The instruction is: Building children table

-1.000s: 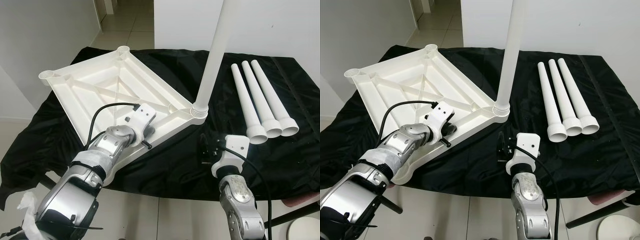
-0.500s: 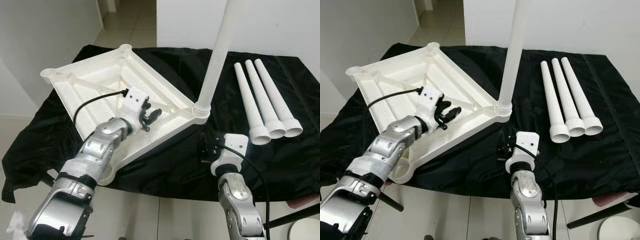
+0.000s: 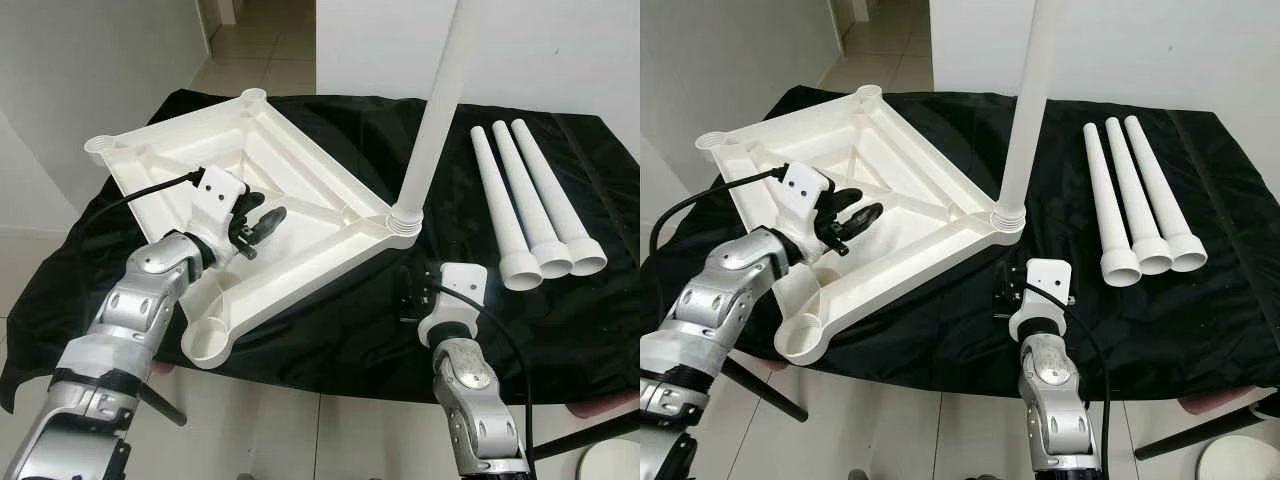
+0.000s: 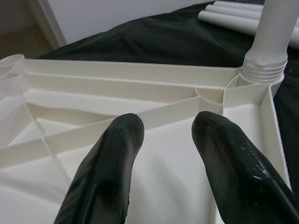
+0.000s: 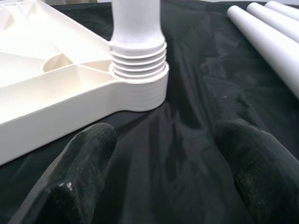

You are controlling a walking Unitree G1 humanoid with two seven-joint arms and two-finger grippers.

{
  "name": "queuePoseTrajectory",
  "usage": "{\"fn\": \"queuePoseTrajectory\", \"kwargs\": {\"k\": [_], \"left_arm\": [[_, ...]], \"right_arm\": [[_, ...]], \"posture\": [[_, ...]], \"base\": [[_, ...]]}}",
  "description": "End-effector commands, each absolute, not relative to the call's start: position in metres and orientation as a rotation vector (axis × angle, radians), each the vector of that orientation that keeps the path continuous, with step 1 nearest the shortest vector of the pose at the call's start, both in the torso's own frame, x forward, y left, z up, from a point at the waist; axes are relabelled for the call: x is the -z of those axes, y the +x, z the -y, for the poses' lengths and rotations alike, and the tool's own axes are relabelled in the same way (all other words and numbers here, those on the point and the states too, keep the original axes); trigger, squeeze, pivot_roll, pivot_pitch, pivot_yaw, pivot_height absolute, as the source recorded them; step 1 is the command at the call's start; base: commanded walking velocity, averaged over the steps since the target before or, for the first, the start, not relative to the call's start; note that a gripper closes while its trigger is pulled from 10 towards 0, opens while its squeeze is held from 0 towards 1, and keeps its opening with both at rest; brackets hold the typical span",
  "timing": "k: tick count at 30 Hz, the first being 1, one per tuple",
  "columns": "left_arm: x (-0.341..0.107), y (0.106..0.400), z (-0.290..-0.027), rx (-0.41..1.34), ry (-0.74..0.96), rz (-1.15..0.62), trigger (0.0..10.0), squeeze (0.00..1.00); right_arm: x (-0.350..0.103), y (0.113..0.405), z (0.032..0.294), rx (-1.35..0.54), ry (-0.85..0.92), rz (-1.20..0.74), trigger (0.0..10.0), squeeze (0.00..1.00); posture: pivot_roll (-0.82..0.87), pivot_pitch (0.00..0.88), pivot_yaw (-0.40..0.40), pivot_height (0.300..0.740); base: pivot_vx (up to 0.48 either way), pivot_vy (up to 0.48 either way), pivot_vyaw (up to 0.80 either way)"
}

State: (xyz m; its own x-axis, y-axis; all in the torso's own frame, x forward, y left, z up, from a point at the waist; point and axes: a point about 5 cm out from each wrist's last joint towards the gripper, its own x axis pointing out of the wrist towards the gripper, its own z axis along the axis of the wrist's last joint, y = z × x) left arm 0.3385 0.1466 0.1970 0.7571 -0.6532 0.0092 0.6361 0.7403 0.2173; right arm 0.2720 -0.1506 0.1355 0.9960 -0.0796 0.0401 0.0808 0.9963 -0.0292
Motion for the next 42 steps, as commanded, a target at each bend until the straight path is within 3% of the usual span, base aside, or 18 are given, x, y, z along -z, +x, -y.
{"fn": "queuePoseTrajectory", "kwargs": {"k": [1, 13, 30, 42], "left_arm": [[-0.195, 0.337, -0.154, 0.672, 0.202, 0.088, 10.0, 0.0], [-0.199, 0.332, -0.143, 0.63, 0.08, 0.077, 10.0, 0.0], [-0.197, 0.311, -0.215, 0.586, 0.395, 0.01, 10.0, 0.0], [-0.181, 0.287, -0.239, 0.661, 0.566, -0.157, 10.0, 0.0]], "right_arm": [[-0.133, 0.274, 0.156, 0.102, -0.047, 0.029, 10.0, 0.0], [-0.15, 0.284, 0.155, 0.044, -0.075, 0.093, 10.0, 0.0], [-0.143, 0.287, 0.159, 0.047, -0.111, 0.085, 10.0, 0.0], [-0.147, 0.295, 0.159, 0.025, -0.13, 0.101, 10.0, 0.0]], "posture": [[0.0, 0.07, 0.012, 0.74], [-0.02, 0.095, 0.023, 0.74], [0.05, 0.123, 0.011, 0.74], [0.09, 0.131, -0.011, 0.74]], "base": [[0.0, 0.0, 0.0], [0.0, 0.0, 0.0], [0.0, 0.0, 0.0], [0.0, 0.0, 0.0]]}}
